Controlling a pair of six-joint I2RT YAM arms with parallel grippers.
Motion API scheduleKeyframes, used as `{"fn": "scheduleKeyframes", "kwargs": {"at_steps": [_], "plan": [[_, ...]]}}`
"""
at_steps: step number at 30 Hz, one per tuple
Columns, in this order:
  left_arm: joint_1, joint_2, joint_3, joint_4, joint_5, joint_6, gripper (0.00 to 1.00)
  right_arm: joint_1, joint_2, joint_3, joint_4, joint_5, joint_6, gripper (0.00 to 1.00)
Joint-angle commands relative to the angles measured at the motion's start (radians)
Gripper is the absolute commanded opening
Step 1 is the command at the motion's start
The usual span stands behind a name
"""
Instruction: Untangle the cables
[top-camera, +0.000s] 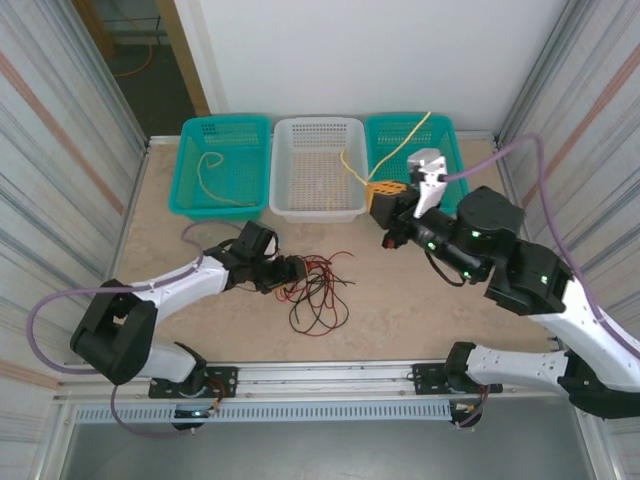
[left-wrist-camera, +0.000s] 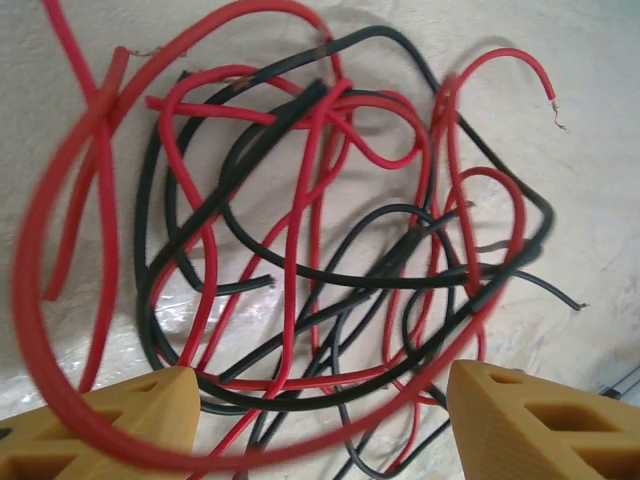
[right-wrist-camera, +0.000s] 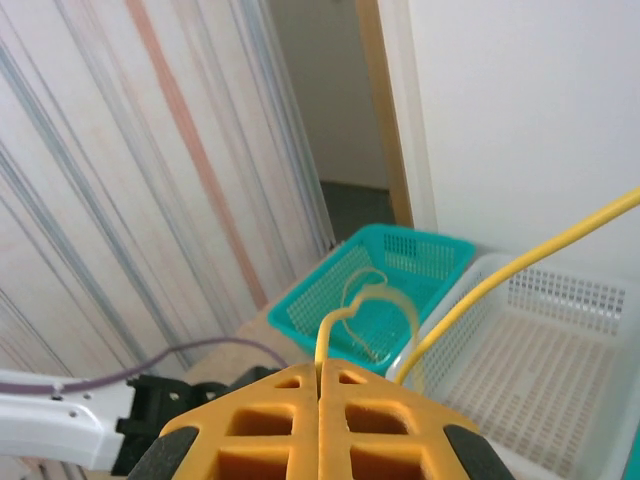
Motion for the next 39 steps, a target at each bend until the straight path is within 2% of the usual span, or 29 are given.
{"fn": "scheduleKeyframes", "kwargs": {"at_steps": [1, 4, 6, 10, 15, 18, 23, 27, 30, 35, 39], "plan": [[0.011, -0.02, -0.001, 0.014, 0.023, -0.014, 0.68, -0.006, -0.012, 0.021, 0.018, 0.025, -0.023, 0.0], [0.011, -0.113, 0.046, -0.041, 0.039, 0.01, 0.71, -0.005, 0.004, 0.013, 0.0, 0.023, -0.011, 0.0], [0.012, -0.194, 0.112, -0.133, 0.005, 0.048, 0.74, -0.005, 0.015, 0.001, -0.002, 0.019, -0.002, 0.0], [0.016, -0.328, 0.284, -0.336, -0.119, 0.181, 0.79, -0.006, 0.035, -0.023, 0.006, 0.014, 0.01, 0.0], [0.037, -0.402, 0.449, -0.453, -0.172, 0.36, 0.81, -0.01, 0.08, -0.034, 0.011, -0.032, 0.029, 0.0], [0.037, -0.429, 0.487, -0.392, -0.101, 0.453, 0.81, -0.015, 0.108, -0.036, 0.01, -0.088, 0.046, 0.0], [0.037, -0.409, 0.482, -0.258, 0.004, 0.512, 0.81, -0.036, 0.135, -0.046, 0.034, -0.179, 0.083, 0.0], [0.035, -0.326, 0.498, -0.238, 0.068, 0.499, 0.79, -0.05, 0.14, -0.05, 0.055, -0.236, 0.106, 0.0], [0.027, -0.285, 0.486, -0.216, 0.069, 0.469, 0.77, -0.058, 0.142, -0.047, 0.06, -0.261, 0.112, 0.0], [0.025, -0.249, 0.461, -0.174, 0.116, 0.432, 0.67, -0.066, 0.136, -0.049, 0.071, -0.279, 0.118, 0.0], [0.024, -0.231, 0.446, -0.143, 0.133, 0.405, 0.65, -0.069, 0.132, -0.056, 0.08, -0.288, 0.121, 0.0]]}}
